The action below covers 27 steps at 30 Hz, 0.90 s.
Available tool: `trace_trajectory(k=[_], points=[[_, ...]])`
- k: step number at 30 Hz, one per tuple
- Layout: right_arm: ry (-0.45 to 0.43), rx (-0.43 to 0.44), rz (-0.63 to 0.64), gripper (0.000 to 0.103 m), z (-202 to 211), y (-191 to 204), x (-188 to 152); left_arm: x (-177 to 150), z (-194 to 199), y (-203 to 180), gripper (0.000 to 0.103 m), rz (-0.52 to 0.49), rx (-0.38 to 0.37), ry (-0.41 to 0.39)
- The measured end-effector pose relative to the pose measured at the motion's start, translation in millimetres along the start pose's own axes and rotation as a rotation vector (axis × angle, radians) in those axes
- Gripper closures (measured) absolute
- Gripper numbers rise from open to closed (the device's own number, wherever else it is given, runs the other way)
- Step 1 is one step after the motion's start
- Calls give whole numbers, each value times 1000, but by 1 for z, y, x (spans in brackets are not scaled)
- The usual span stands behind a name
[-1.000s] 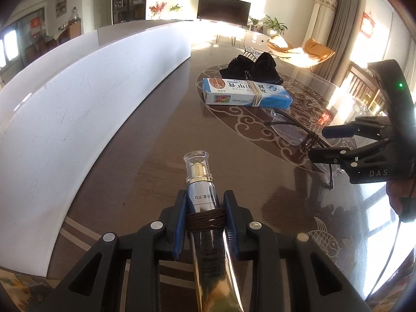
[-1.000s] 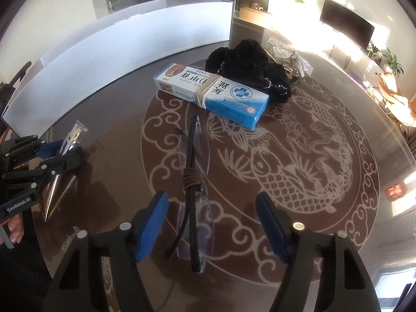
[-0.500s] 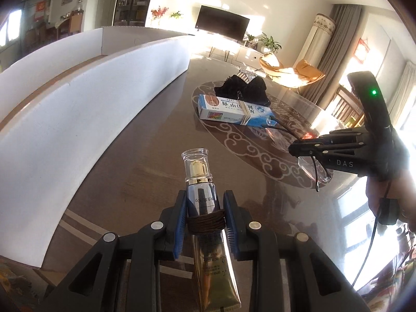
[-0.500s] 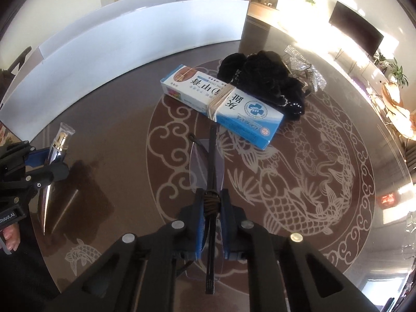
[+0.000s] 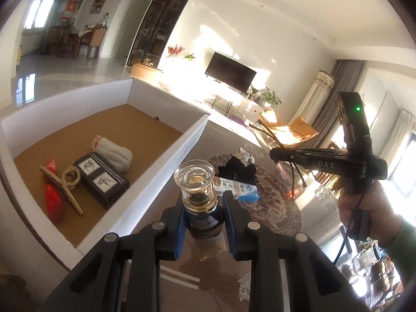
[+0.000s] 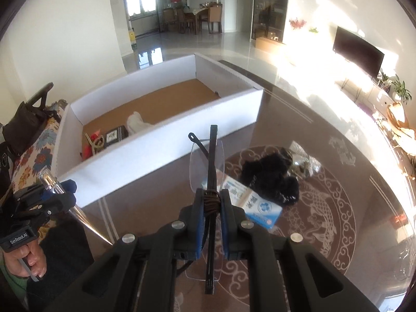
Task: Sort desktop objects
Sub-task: 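Carry the gold tube and eyeglasses over the cardboard bin with both tools, then open both tools to drop the tube and eyeglasses into the bin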
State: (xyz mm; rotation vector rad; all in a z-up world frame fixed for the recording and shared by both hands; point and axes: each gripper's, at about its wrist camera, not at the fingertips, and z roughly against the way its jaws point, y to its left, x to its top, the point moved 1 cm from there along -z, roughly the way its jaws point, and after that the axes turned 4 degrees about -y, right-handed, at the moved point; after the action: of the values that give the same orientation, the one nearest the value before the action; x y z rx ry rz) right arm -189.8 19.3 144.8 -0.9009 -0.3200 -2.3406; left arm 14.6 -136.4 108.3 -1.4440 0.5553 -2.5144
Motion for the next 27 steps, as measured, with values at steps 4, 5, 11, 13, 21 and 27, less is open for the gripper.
trace_trajectory(k=[4, 5, 11, 13, 21, 27], points=[[-72, 61, 22, 91, 0, 43, 47, 40, 24, 33, 77, 32, 25, -24], [-88, 83, 23, 91, -2, 54, 59, 51, 26, 43, 77, 37, 42, -24], [-119, 210, 30, 91, -34, 134, 109, 105, 1, 115, 77, 70, 194, 56], [-92, 233, 44, 91, -56, 160, 116, 112, -21, 141, 77, 75, 255, 126], [166, 274, 84, 89, -158, 219, 86, 101, -102, 222, 61, 237, 415, 340], [210, 320, 81, 47, -168, 224, 67, 103, -96, 218, 39, 244, 476, 259]])
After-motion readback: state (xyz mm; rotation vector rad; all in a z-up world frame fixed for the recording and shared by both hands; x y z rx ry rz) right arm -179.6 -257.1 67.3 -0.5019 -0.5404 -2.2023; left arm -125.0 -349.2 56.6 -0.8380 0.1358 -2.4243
